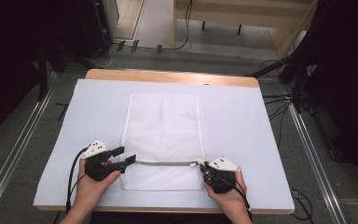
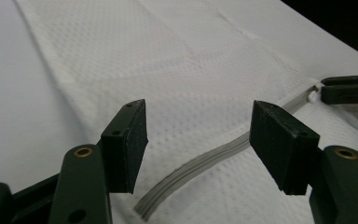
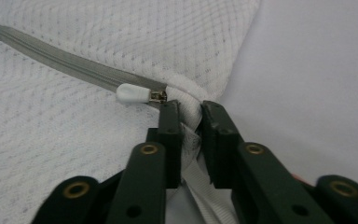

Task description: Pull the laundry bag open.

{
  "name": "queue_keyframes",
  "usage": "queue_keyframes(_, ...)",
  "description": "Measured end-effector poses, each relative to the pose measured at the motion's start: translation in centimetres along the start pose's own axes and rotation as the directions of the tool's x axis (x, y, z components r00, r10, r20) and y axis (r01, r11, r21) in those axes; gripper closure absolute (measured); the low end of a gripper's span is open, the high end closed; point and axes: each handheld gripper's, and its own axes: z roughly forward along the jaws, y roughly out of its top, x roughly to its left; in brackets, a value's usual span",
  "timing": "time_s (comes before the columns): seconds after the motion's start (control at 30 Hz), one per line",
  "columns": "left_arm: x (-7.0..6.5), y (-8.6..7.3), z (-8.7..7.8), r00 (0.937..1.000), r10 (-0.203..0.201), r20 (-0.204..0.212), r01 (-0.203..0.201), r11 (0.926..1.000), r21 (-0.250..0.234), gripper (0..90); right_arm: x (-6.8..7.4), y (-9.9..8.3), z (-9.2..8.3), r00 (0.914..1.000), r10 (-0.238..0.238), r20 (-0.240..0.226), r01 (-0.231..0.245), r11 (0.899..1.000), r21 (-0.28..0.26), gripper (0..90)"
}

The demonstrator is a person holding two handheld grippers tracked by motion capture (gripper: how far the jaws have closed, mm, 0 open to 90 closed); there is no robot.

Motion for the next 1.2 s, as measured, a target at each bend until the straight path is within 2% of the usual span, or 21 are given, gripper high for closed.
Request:
queue_keyframes(0.13,-1.3,0.3,1.2,0.9993,0.008,0.036,-0.009,0.9999,0.013,38.2,0.2,0.3,0.0,1.0000,-0.005,-0.002,0.005,1.000,0.006,87.9)
queue_keyframes(0.23,-2.6,0.6,2.1,0.9967,0.037,0.072,-0.038,0.9990,0.022,40.3,0.3,0.4,-0.1,1.0000,-0.009,0.003,0.009,1.000,-0.009,88.0)
queue_keyframes(0.27,-3.6,0.7,2.8,0.9918,0.060,0.113,-0.064,0.9975,0.031,44.3,0.2,0.7,-0.5,1.0000,-0.004,-0.005,0.004,1.000,-0.029,88.1)
queue_keyframes(0.3,-3.6,0.7,2.8,0.9918,0.060,0.113,-0.064,0.9975,0.031,45.3,0.2,0.7,-0.5,1.0000,-0.004,-0.005,0.004,1.000,-0.029,88.1)
queue_keyframes(0.33,-4.6,0.7,3.5,0.9857,0.075,0.151,-0.084,0.9953,0.049,45.9,0.1,1.1,-1.0,0.9999,0.006,-0.012,-0.007,0.999,-0.049,88.2)
queue_keyframes(0.37,-5.0,0.7,3.9,0.9813,0.083,0.174,-0.094,0.9937,0.061,46.7,0.1,1.3,-1.2,0.9998,0.004,-0.017,-0.005,0.998,-0.059,88.2)
queue_keyframes(0.4,-5.0,0.7,3.9,0.9813,0.083,0.174,-0.094,0.9937,0.061,48.2,0.1,1.3,-1.2,0.9998,0.004,-0.017,-0.005,0.998,-0.059,88.2)
queue_keyframes(0.43,-5.4,0.7,4.3,0.9777,0.081,0.194,-0.097,0.9929,0.070,48.2,0.2,1.5,-1.4,0.9996,0.006,-0.028,-0.008,0.998,-0.066,88.2)
queue_keyframes(0.47,-5.8,0.7,4.7,0.9740,0.089,0.208,-0.107,0.9909,0.081,51.8,0.6,1.9,-1.8,0.9993,-0.003,-0.036,0.000,0.997,-0.083,88.3)
queue_keyframes(0.5,-6.1,0.8,5.0,0.9720,0.094,0.215,-0.115,0.9898,0.085,51.8,0.6,1.9,-1.8,0.9993,-0.003,-0.036,0.000,0.997,-0.083,88.3)
queue_keyframes(0.53,-6.5,0.8,5.3,0.9688,0.105,0.224,-0.128,0.9876,0.091,57.4,1.0,2.2,-2.2,0.9987,-0.008,-0.050,0.003,0.995,-0.097,88.3)
queue_keyframes(0.57,-6.8,0.8,5.7,0.9663,0.113,0.231,-0.138,0.9860,0.094,57.4,1.0,2.2,-2.2,0.9987,-0.008,-0.050,0.003,0.995,-0.097,88.3)
queue_keyframes(0.67,-7.7,1.0,6.7,0.9662,0.140,0.216,-0.164,0.9814,0.099,61.7,1.8,2.8,-2.9,0.9969,-0.021,-0.075,0.011,0.991,-0.130,88.3)
queue_keyframes(0.77,-8.1,1.1,7.0,0.9667,0.143,0.212,-0.165,0.9822,0.089,63.3,2.2,3.1,-3.1,0.9962,-0.025,-0.084,0.013,0.990,-0.140,88.3)
queue_keyframes(0.8,-8.4,1.3,7.2,0.9655,0.161,0.205,-0.181,0.9797,0.085,64.9,2.5,3.3,-3.3,0.9957,-0.038,-0.085,0.025,0.989,-0.144,88.3)
queue_keyframes(0.9,-8.7,1.5,7.4,0.9652,0.172,0.197,-0.192,0.9776,0.087,66.0,2.8,3.4,-3.4,0.9942,-0.049,-0.096,0.035,0.989,-0.145,88.3)
queue_keyframes(1.03,-9.2,1.6,7.9,0.9615,0.192,0.196,-0.214,0.9724,0.094,66.0,3.3,3.6,-3.6,0.9915,-0.052,-0.119,0.034,0.988,-0.149,88.4)
queue_keyframes(1.1,-9.4,1.6,8.1,0.9593,0.190,0.208,-0.212,0.9732,0.088,65.4,3.5,3.7,-3.7,0.9894,-0.066,-0.129,0.046,0.987,-0.152,88.4)
queue_keyframes(1.2,-9.6,1.6,8.2,0.9570,0.210,0.201,-0.231,0.9687,0.091,66.2,3.9,3.8,-3.9,0.9858,-0.071,-0.152,0.048,0.987,-0.153,88.4)
